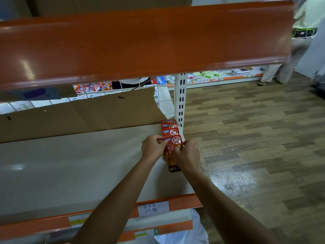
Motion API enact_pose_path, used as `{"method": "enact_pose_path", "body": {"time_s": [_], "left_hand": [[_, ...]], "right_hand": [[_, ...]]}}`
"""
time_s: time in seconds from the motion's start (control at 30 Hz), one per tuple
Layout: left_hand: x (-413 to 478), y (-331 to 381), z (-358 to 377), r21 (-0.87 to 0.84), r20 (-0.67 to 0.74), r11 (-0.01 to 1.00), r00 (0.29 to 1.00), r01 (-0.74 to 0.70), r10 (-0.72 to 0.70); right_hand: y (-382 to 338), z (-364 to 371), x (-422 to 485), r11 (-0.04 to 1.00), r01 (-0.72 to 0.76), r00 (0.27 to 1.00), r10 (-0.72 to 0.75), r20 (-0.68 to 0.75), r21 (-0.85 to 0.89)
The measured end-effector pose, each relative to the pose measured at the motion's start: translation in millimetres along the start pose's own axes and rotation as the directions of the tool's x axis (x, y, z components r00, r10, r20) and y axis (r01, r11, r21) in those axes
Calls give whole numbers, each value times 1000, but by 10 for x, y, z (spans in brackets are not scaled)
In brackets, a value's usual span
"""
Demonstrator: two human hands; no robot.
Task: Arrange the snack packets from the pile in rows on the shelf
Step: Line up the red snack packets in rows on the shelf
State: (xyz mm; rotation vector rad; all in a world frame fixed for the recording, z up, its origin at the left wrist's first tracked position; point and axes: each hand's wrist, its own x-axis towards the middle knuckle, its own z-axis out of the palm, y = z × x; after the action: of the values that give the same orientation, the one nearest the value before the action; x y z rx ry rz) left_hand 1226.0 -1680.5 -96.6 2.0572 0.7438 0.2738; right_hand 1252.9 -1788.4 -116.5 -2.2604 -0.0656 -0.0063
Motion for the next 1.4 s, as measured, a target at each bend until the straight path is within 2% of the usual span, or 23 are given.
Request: {"method": "enact_pose_path", "body": {"time_s": [0.2, 0.4, 0.5, 0.67, 0.9, 1.23, 1.4], "left_hand": [[-10, 15, 3, 37, -20, 999, 1000, -13, 14], [-35, -22, -58, 67, -68, 997, 997, -42, 47], [-67, -57, -115, 89, -93, 994, 992, -71, 79], [-150, -192, -314, 162, -147, 981, 980, -109, 133], [-271, -668, -912, 374, -203, 923, 962, -96, 182], [-727, -1706, -2434, 518, -356, 853, 922, 61, 150], [-973, -2270, -3209, 514, -435, 846, 894, 144, 112]], "right_hand": [[-26, -27, -24, 1000, 16, 1000, -16, -8, 21], [-110, -36, -121, 989, 142, 984, -146, -104, -48], [-202, -8, -180, 971, 229, 967, -236, -102, -74], [-378, 203, -353, 903, 407, 910, -414, -20, -139], [-672, 652, -721, 858, 505, 852, -478, 213, -93], [-1613, 1591, -1920, 753, 658, 703, -612, 363, -3], [-2076, 2089, -2576, 721, 691, 646, -652, 397, 59]]}}
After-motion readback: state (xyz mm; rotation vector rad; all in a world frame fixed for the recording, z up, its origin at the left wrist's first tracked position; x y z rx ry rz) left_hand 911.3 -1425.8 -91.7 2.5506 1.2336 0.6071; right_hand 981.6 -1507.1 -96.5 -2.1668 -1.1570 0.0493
